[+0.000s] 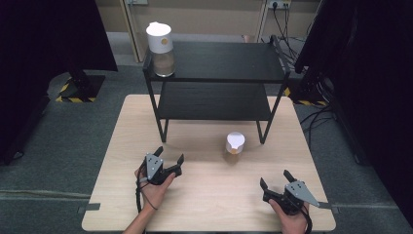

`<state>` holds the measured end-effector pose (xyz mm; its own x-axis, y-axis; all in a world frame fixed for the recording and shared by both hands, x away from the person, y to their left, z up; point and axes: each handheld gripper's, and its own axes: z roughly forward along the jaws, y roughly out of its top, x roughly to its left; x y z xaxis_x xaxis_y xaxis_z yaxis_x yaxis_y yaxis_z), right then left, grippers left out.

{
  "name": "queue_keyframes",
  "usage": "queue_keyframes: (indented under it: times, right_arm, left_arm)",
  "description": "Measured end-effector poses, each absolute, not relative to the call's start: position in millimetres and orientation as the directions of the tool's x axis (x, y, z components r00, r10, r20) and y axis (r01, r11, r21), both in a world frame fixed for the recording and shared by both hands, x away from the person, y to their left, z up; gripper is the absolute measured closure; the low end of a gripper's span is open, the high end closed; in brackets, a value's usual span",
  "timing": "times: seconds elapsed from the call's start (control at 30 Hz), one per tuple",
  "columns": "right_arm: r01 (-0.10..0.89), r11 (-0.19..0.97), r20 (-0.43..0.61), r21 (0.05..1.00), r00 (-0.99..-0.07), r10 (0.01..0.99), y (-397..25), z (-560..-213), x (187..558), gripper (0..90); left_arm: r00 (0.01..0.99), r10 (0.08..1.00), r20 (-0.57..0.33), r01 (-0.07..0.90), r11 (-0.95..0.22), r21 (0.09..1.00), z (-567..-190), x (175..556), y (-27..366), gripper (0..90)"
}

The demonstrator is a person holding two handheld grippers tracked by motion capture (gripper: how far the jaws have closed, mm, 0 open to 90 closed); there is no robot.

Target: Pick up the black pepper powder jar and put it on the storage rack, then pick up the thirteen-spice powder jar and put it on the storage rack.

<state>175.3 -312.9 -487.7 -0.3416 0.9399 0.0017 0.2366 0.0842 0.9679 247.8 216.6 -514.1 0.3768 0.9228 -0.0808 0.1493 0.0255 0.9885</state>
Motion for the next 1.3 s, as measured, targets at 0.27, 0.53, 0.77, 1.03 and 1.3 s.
queue_keyframes:
  times: [0.27,0.53,0.77,1.03,1.3]
  right_arm:
    - [0.237,0.084,0.001,0.968,-0.336,0.942,-311.7,-487.6,175.1,5.5]
    - [0.242,0.078,0.010,0.967,-0.341,0.940,-313.6,-487.3,177.0,5.3]
    - [0.221,0.082,0.002,0.972,-0.356,0.935,-306.6,-483.6,179.8,5.4]
    - [0.187,0.088,-0.001,0.978,-0.422,0.906,-282.4,-471.6,194.8,5.4]
    - [0.178,0.096,-0.002,0.979,-0.464,0.886,-252.7,-459.8,229.0,5.9]
  left_arm:
    - [0.378,0.922,-0.083,0.146,0.029,0.989,-514.9,246.9,217.4,12.2]
    - [0.377,0.922,-0.084,0.147,0.030,0.989,-514.8,246.9,217.1,12.1]
    - [0.383,0.920,-0.081,0.146,0.026,0.989,-514.7,247.3,217.8,11.7]
    - [0.385,0.919,-0.081,0.145,0.026,0.989,-514.8,247.3,218.2,11.3]
    - [0.385,0.920,-0.075,0.141,0.022,0.990,-515.1,246.9,217.7,11.2]
